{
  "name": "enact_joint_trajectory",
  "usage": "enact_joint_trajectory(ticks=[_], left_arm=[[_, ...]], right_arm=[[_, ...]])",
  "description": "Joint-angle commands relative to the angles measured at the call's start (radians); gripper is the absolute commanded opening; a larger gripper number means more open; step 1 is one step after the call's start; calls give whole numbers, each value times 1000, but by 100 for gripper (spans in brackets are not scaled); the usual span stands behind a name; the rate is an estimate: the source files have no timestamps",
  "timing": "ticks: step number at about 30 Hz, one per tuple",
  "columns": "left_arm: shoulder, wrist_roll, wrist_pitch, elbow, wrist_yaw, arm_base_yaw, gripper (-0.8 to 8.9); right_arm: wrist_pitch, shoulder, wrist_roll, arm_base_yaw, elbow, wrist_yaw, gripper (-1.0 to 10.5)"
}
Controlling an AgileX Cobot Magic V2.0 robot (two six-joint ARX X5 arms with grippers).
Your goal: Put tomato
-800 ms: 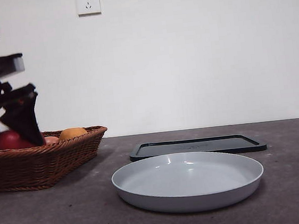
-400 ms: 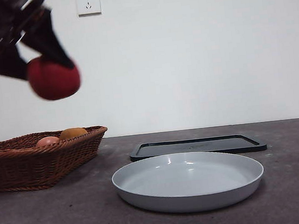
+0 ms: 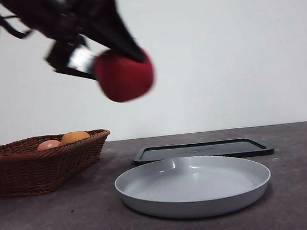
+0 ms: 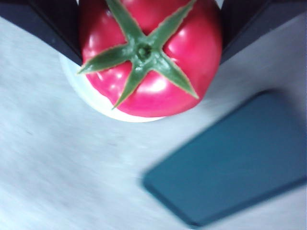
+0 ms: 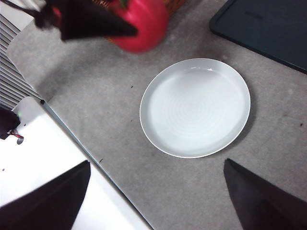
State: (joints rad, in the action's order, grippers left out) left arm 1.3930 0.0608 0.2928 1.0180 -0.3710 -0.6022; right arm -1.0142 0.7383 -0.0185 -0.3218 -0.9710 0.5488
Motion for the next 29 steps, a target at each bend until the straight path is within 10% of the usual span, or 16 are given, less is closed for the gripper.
enact_joint_trajectory(ticks=[1,21,29], left_arm=[[62,-6,-40,15,34,-56,236],[356,0,-205,15,117,-179,251],[356,1,-200,15,117,-179,440]], right_arm=[[3,6,10,-6,-18,0,443],[0,6,10,-6,-18,0,443],[-1,6,10,-6,-18,0,443]])
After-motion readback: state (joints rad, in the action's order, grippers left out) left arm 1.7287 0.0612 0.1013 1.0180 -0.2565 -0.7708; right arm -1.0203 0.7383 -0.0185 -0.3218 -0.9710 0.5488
